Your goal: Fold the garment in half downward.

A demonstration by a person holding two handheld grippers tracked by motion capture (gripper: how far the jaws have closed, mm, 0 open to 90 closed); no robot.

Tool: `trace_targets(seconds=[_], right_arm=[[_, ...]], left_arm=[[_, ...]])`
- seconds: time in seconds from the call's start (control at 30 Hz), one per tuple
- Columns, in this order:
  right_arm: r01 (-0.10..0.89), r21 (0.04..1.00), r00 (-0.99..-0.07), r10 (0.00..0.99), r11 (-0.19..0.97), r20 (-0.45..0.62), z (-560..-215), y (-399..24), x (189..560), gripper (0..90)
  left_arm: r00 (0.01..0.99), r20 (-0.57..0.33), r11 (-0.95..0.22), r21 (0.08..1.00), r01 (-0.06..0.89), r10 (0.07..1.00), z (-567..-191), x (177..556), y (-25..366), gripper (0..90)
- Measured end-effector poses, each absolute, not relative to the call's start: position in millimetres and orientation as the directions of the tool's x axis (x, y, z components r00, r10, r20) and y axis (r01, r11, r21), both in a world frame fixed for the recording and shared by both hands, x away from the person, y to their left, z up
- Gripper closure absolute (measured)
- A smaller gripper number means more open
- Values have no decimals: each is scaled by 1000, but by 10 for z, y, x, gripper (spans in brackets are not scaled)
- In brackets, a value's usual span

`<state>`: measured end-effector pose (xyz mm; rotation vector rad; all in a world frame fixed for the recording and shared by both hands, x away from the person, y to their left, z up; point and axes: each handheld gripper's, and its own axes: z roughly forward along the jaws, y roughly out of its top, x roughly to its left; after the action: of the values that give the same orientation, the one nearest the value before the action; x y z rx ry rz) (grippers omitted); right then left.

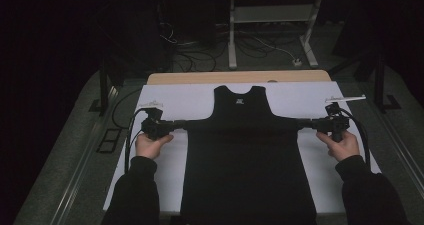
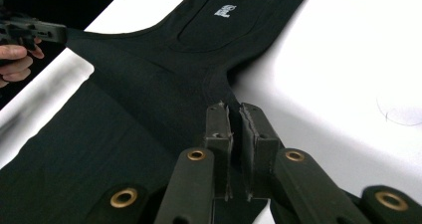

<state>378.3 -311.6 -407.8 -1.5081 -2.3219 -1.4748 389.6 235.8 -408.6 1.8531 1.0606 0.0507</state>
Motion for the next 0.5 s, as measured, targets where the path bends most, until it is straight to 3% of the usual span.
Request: trace_targets(seconds=[0.5], right_arm=[[715,691,-545,705,108,454,-4066,-3101,3600,816]], left_arm=[[625,-393,-162,747,645,675,-4073,3748,2379,864]])
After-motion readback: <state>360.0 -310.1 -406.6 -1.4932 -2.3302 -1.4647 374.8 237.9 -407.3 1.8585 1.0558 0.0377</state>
